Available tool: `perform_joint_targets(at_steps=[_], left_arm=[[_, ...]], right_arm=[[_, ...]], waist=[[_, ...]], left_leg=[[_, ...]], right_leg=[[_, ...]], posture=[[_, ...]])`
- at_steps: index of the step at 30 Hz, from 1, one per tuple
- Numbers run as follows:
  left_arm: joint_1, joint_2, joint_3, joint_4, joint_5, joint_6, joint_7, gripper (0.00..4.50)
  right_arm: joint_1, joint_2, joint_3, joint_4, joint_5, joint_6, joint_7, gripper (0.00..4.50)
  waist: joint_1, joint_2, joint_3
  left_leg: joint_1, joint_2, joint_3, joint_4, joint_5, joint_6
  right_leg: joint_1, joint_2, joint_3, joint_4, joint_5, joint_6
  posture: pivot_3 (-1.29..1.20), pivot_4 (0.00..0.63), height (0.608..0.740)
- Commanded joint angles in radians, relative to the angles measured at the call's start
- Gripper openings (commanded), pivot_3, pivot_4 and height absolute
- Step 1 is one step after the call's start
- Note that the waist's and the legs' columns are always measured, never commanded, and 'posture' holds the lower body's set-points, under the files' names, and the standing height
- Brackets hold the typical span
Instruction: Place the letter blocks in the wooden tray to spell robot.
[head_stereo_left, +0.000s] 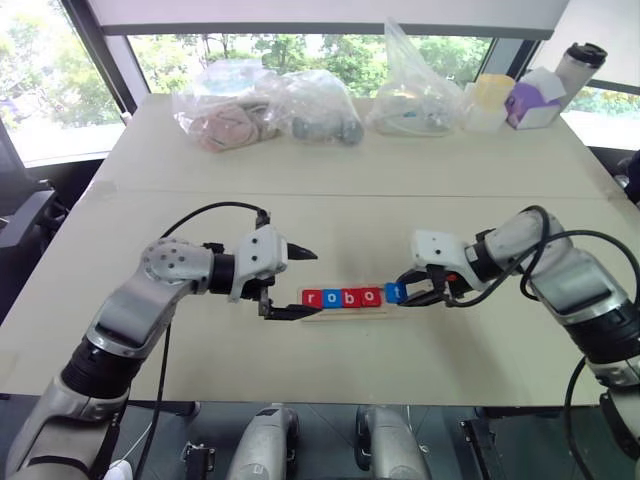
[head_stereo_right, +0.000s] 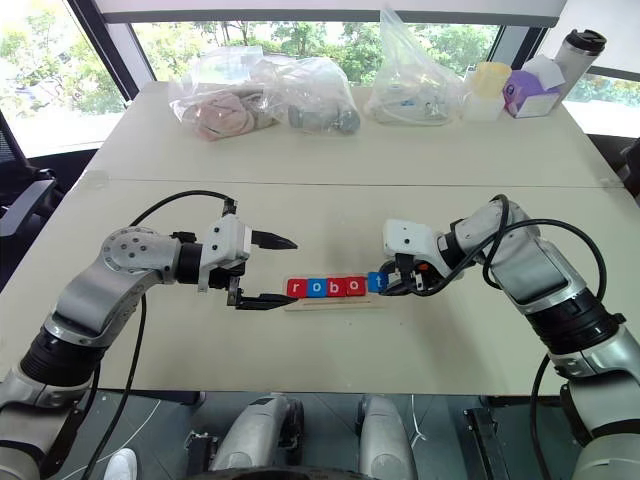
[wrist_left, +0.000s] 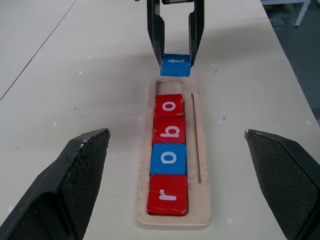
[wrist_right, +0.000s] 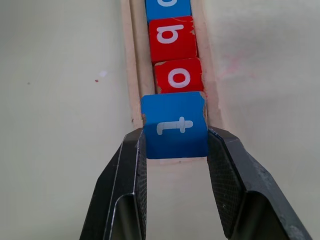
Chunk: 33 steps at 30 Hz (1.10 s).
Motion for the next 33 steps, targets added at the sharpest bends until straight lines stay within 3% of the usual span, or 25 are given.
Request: perform_joint_targets(at_steps=[1,33], left_arm=[[0.001,0.007,0.029,-0.04,-0.013,0.001,0.008,4.5],[0.018,0.008,0.032,-0.068,-0.024,0.019,0.027,4.5]], right_arm=[[-0.029,0.018,0.01,0.03,-0.024,-0.027,0.004,1.12],[-0.04,0.071,0.04,0.094,-0.101,-0.083,0.021,1.12]], waist=[[0.0,0.0,0.0],[-0.001,0.0,0.0]], left_leg=[[0.0,0.0,0.0,0.0,0.0,0.0],[0.0,0.0,0.0,0.0,0.001,-0.001]], right_leg=[[0.0,0.0,0.0,0.0,0.0,0.001],[0.0,0.0,0.0,0.001,0.001,0.003]], posture=[[0.0,0.15,0.74],[0.0,0.15,0.74]])
